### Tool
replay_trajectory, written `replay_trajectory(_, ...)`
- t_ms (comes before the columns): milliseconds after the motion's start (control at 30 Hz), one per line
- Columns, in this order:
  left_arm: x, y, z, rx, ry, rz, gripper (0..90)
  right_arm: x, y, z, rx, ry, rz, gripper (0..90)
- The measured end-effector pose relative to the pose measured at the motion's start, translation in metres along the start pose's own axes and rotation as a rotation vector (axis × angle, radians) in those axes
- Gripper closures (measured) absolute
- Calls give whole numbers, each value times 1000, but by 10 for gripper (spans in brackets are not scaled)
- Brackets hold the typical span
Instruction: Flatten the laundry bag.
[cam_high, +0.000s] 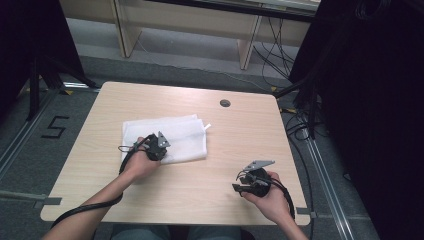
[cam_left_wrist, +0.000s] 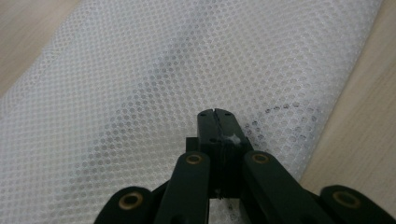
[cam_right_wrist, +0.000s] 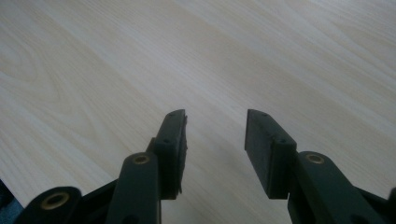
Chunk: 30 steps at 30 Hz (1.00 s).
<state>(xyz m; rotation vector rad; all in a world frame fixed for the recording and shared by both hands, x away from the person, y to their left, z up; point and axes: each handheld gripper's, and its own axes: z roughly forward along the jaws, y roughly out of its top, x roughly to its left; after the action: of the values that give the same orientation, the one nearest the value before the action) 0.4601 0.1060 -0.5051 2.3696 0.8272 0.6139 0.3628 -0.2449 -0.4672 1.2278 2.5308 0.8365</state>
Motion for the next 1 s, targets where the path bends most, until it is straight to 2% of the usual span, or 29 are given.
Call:
replay_trajectory(133,1,-2,0,-13,-10,-21,900,1,0,0,-2,0,4,593)
replay_trajectory(167,1,-2,0,-20,-18,-32,900,0,0,0,-2,1,2,593)
replay_trajectory(300,-3,-2,-2,-24,-49,-24,900,-1,0,1,0,-6,-2,591)
replay_trajectory(333,-6,-2,-2,-22,-60,-40,900,-1,0,0,5,-5,-2,591)
replay_trajectory(400,-9,-1,-3,-20,-65,-10,900,0,1,1,8,-4,0,591)
replay_trajectory(500,-13,1,-3,-21,-93,2,900,1,1,0,12,1,6,591)
replay_trajectory(533,-15,0,-4,-21,-98,3,900,1,2,0,5,-1,3,592)
replay_trajectory(567,-16,0,-6,-23,-104,14,900,2,2,2,-24,2,17,595)
replay_trajectory(600,-18,-1,-6,-26,-109,4,900,0,5,0,-24,-9,-5,623)
replay_trajectory(633,-18,-1,-7,-27,-109,21,900,1,9,0,-39,-5,28,656)
replay_trajectory(700,-20,-2,-7,-33,-116,-1,900,-1,19,-3,-64,-23,-4,784)
replay_trajectory(733,-20,-3,-7,-36,-115,-3,900,0,24,-4,-79,-24,15,841)
replay_trajectory(767,-21,-3,-8,-38,-118,-8,900,-1,29,-3,-83,-31,10,878)
replay_trajectory(800,-21,-3,-9,-39,-118,-10,900,-1,32,-1,-97,-36,7,895)
replay_trajectory(833,-22,-4,-9,-42,-128,-25,900,0,36,-2,-65,-25,14,900)
replay_trajectory(867,-22,-4,-9,-44,-136,-31,900,0,39,1,-66,-27,1,900)
replay_trajectory(900,-23,-5,-10,-46,-148,-42,900,1,42,2,-59,-23,10,900)
replay_trajectory(933,-23,-5,-10,-50,-160,-71,898,1,45,5,-59,-28,-12,900)
replay_trajectory(1000,-23,-4,-11,-55,-171,-82,858,3,53,11,-59,-28,-19,900)
